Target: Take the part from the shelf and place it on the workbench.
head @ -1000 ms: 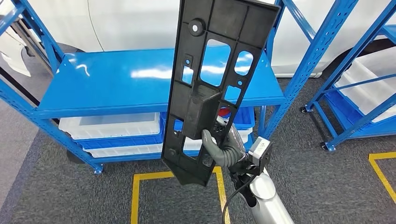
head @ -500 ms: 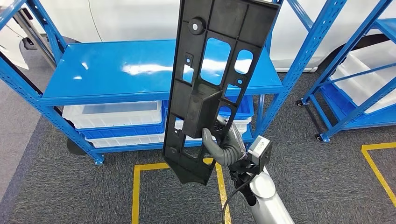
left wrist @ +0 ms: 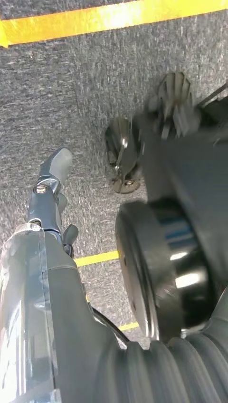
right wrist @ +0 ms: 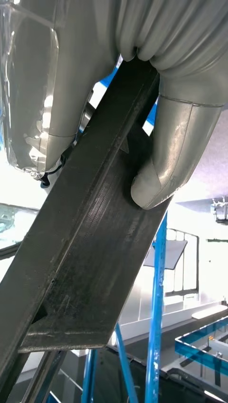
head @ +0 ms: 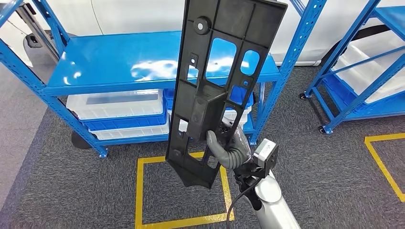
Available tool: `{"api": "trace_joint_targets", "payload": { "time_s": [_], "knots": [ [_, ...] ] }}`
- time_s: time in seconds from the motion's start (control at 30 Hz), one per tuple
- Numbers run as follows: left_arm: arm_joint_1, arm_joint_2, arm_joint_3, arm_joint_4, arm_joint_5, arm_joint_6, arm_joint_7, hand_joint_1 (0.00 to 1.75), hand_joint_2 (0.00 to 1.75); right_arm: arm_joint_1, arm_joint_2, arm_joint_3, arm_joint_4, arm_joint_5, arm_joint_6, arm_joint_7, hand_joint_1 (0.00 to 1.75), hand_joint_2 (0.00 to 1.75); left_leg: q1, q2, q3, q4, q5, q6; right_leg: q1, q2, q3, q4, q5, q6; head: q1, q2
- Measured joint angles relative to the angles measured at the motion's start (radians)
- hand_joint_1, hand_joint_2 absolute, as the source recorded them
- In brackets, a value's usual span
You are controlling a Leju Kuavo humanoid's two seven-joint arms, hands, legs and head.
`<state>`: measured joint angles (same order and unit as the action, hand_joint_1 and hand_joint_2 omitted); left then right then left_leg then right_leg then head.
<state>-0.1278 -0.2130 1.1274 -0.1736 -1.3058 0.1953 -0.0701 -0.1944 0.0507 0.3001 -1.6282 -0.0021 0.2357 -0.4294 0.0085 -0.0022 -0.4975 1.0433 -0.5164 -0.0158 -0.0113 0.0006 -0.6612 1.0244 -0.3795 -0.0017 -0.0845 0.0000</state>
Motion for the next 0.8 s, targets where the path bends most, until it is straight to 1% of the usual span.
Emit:
{"api": "trace_joint_targets", "payload": {
  "time_s": [0.03, 0.07, 0.1, 0.13, 0.17, 0.2, 0.23, 0.27, 0.3, 0.33, 0.37, 0.4, 0.43, 0.47, 0.5, 0.53, 0.57, 0.6, 0.63, 0.67, 0.7, 0.73, 0.77, 0.8],
  "knots": [
    [0.000, 0.000, 0.000, 0.000, 0.000, 0.000, 0.000, 0.00, 1.75, 0.000, 0.001, 0.000, -0.001, 0.000, 0.000, -0.001, 1.75, 1.75, -0.003, -0.003, 0.018, -0.034, -0.011, 0.005, 0.000, 0.000, -0.002, -0.001, 0.009, 0.006, 0.000, 0.000],
    [0.001, 0.000, 0.000, 0.000, -0.001, 0.000, 0.001, 0.00, 1.75, 0.001, 0.001, 0.000, -0.001, 0.001, 0.000, -0.001, 1.75, 1.75, -0.005, -0.004, 0.020, -0.044, -0.009, 0.012, 0.000, 0.001, -0.002, -0.004, 0.019, 0.013, 0.000, 0.000],
    [0.002, 0.000, 0.000, 0.000, -0.001, 0.000, 0.002, 0.00, 1.75, 0.002, 0.001, 0.000, -0.002, 0.001, 0.000, -0.002, 1.75, 1.75, -0.004, -0.002, 0.013, -0.043, 0.000, 0.019, -0.001, 0.002, -0.003, -0.007, 0.025, 0.020, 0.000, 0.000],
    [0.002, 0.000, 0.000, 0.000, -0.002, 0.000, 0.003, 0.00, 1.75, 0.004, 0.001, -0.001, -0.002, 0.001, 0.000, -0.002, 1.75, 1.75, -0.003, 0.001, 0.005, -0.044, 0.010, 0.027, -0.002, 0.003, -0.009, -0.001, 0.016, 0.025, 0.000, 0.000],
    [0.002, -0.001, 0.000, 0.000, -0.003, 0.001, 0.004, 0.00, 1.75, 0.006, 0.001, -0.002, -0.002, 0.001, 0.000, -0.002, 1.75, 1.75, -0.002, 0.004, -0.005, -0.046, 0.023, 0.036, -0.003, 0.003, -0.020, 0.020, -0.013, 0.029, 0.000, 0.000],
    [0.002, -0.001, 0.000, 0.000, -0.004, 0.002, 0.004, 0.00, 1.75, 0.008, 0.001, -0.003, -0.002, 0.001, -0.001, -0.002, 1.75, 1.75, -0.001, 0.008, -0.018, -0.048, 0.036, 0.044, -0.004, 0.003, -0.036, 0.063, -0.061, 0.032, 0.000, 0.000],
    [0.002, -0.001, 0.000, 0.000, -0.006, 0.004, 0.004, 0.00, 1.75, 0.009, 0.002, -0.003, -0.002, 0.002, -0.001, -0.002, 1.75, 1.75, -0.003, 0.009, -0.034, -0.048, 0.047, 0.049, -0.004, 0.003, -0.054, 0.124, -0.116, 0.034, 0.000, 0.000],
    [0.002, -0.001, 0.000, 0.000, -0.008, 0.006, 0.002, 0.00, 1.75, 0.010, 0.002, -0.004, -0.002, 0.002, -0.001, -0.002, 1.75, 1.75, -0.005, 0.010, -0.049, -0.047, 0.058, 0.051, -0.005, 0.003, -0.071, 0.192, -0.159, 0.036, 0.000, 0.000],
    [0.003, -0.001, 0.000, 0.000, -0.010, 0.009, 0.000, 0.00, 1.75, 0.013, 0.001, -0.005, -0.002, 0.002, -0.001, -0.002, 1.75, 1.75, -0.008, 0.011, -0.064, -0.047, 0.068, 0.052, -0.004, 0.003, -0.082, 0.252, -0.175, 0.037, 0.000, 0.000],
    [0.004, -0.001, 0.000, 0.000, -0.012, 0.011, -0.002, 0.00, 1.75, 0.015, 0.001, -0.006, -0.002, 0.002, -0.002, -0.002, 1.75, 1.75, -0.010, 0.011, -0.079, -0.046, 0.078, 0.052, -0.004, 0.003, -0.081, 0.288, -0.164, 0.036, 0.000, 0.000],
    [0.005, -0.001, 0.000, 0.000, -0.012, 0.014, -0.005, 0.00, 1.75, 0.018, 0.001, -0.007, -0.002, 0.002, -0.002, -0.002, 1.75, 1.75, -0.013, 0.012, -0.092, -0.046, 0.088, 0.051, -0.002, 0.002, -0.065, 0.293, -0.135, 0.033, 0.000, 0.000],
    [0.006, -0.001, 0.000, 0.000, -0.012, 0.017, -0.007, 0.00, 1.75, 0.019, 0.001, -0.008, -0.003, 0.002, -0.002, -0.002, 1.75, 1.75, -0.016, 0.013, -0.104, -0.046, 0.097, 0.051, 0.000, 0.002, -0.031, 0.262, -0.104, 0.027, 0.000, 0.000],
    [0.006, -0.002, 0.000, 0.000, -0.012, 0.019, -0.008, 0.00, 1.75, 0.020, 0.001, -0.010, -0.006, 0.001, -0.003, -0.002, 1.75, 1.75, -0.017, 0.014, -0.113, -0.045, 0.106, 0.050, 0.005, 0.001, 0.021, 0.198, -0.087, 0.016, 0.000, 0.000],
    [0.006, -0.003, 0.000, 0.000, -0.012, 0.020, -0.009, 0.00, 1.75, 0.021, 0.001, -0.011, -0.010, 0.000, -0.002, -0.002, 1.75, 1.75, -0.020, 0.014, -0.119, -0.044, 0.113, 0.048, 0.010, -0.002, 0.079, 0.118, -0.091, 0.005, 0.000, 0.000],
    [0.007, -0.004, 0.000, 0.000, -0.012, 0.021, -0.009, 0.00, 1.75, 0.020, 0.001, -0.013, -0.015, -0.003, -0.001, -0.003, 1.75, 1.75, -0.021, 0.014, -0.123, -0.043, 0.119, 0.045, 0.015, -0.005, 0.129, 0.045, -0.106, -0.004, 0.000, 0.000],
    [0.007, -0.006, 0.000, 0.000, -0.013, 0.021, -0.009, 0.00, 1.75, 0.019, 0.002, -0.014, -0.019, -0.008, 0.001, -0.003, 1.75, 1.75, -0.020, 0.015, -0.125, -0.043, 0.125, 0.040, 0.019, -0.008, 0.161, -0.006, -0.124, -0.011, 0.000, 0.000],
    [0.007, -0.006, 0.000, 0.000, -0.013, 0.022, -0.009, 0.00, 1.75, 0.019, 0.002, -0.016, -0.022, -0.014, 0.004, -0.003, 1.75, 1.75, -0.019, 0.018, -0.126, -0.044, 0.131, 0.034, 0.022, -0.009, 0.174, -0.032, -0.132, -0.015, 0.000, 0.000],
    [0.007, -0.007, 0.000, 0.000, -0.013, 0.023, -0.009, 0.00, 1.75, 0.019, 0.002, -0.018, -0.023, -0.021, 0.009, -0.003, 1.75, 1.75, -0.017, 0.020, -0.127, -0.044, 0.135, 0.028, 0.021, -0.007, 0.174, -0.042, -0.129, -0.018, 0.000, 0.000],
    [0.007, -0.007, 0.000, 0.000, -0.014, 0.023, -0.009, 0.00, 1.75, 0.020, 0.002, -0.020, -0.023, -0.026, 0.013, -0.002, 1.75, 1.75, -0.016, 0.020, -0.131, -0.040, 0.132, 0.022, 0.019, -0.004, 0.172, -0.046, -0.120, -0.023, 0.000, 0.000],
    [0.008, -0.007, 0.000, 0.000, -0.014, 0.024, -0.009, 0.00, 1.75, 0.020, 0.002, -0.021, -0.024, -0.031, 0.016, -0.001, 1.75, 1.75, -0.015, 0.018, -0.138, -0.023, 0.115, 0.016, 0.016, -0.002, 0.169, -0.051, -0.111, -0.027, 0.000, 0.000],
    [0.008, -0.007, 0.000, 0.000, -0.014, 0.025, -0.009, 0.00, 1.75, 0.020, 0.002, -0.022, -0.024, -0.035, 0.019, -0.001, 1.75, 1.75, -0.014, 0.016, -0.153, 0.015, 0.084, 0.010, 0.012, 0.002, 0.165, -0.054, -0.103, -0.031, 0.000, 0.000],
    [0.009, -0.006, 0.000, 0.000, -0.015, 0.025, -0.010, 0.00, 1.75, 0.021, 0.002, -0.023, -0.024, -0.037, 0.019, 0.000, 1.75, 1.75, -0.011, 0.013, -0.174, 0.074, 0.043, 0.004, 0.011, 0.005, 0.158, -0.055, -0.097, -0.033, 0.000, 0.000],
    [0.009, -0.006, 0.000, 0.000, -0.015, 0.025, -0.011, 0.00, 1.75, 0.022, 0.002, -0.024, -0.024, -0.039, 0.019, 0.000, 1.75, 1.75, -0.008, 0.012, -0.198, 0.146, 0.002, -0.002, 0.010, 0.010, 0.151, -0.054, -0.091, -0.034, 0.000, 0.000],
    [0.008, -0.006, 0.000, 0.000, -0.015, 0.026, -0.012, 0.00, 1.75, 0.025, 0.001, -0.025, -0.024, -0.039, 0.019, 0.001, 1.75, 1.75, -0.004, 0.011, -0.216, 0.207, -0.026, -0.007, 0.009, 0.016, 0.144, -0.052, -0.087, -0.033, 0.000, 0.000]
  ]
}}
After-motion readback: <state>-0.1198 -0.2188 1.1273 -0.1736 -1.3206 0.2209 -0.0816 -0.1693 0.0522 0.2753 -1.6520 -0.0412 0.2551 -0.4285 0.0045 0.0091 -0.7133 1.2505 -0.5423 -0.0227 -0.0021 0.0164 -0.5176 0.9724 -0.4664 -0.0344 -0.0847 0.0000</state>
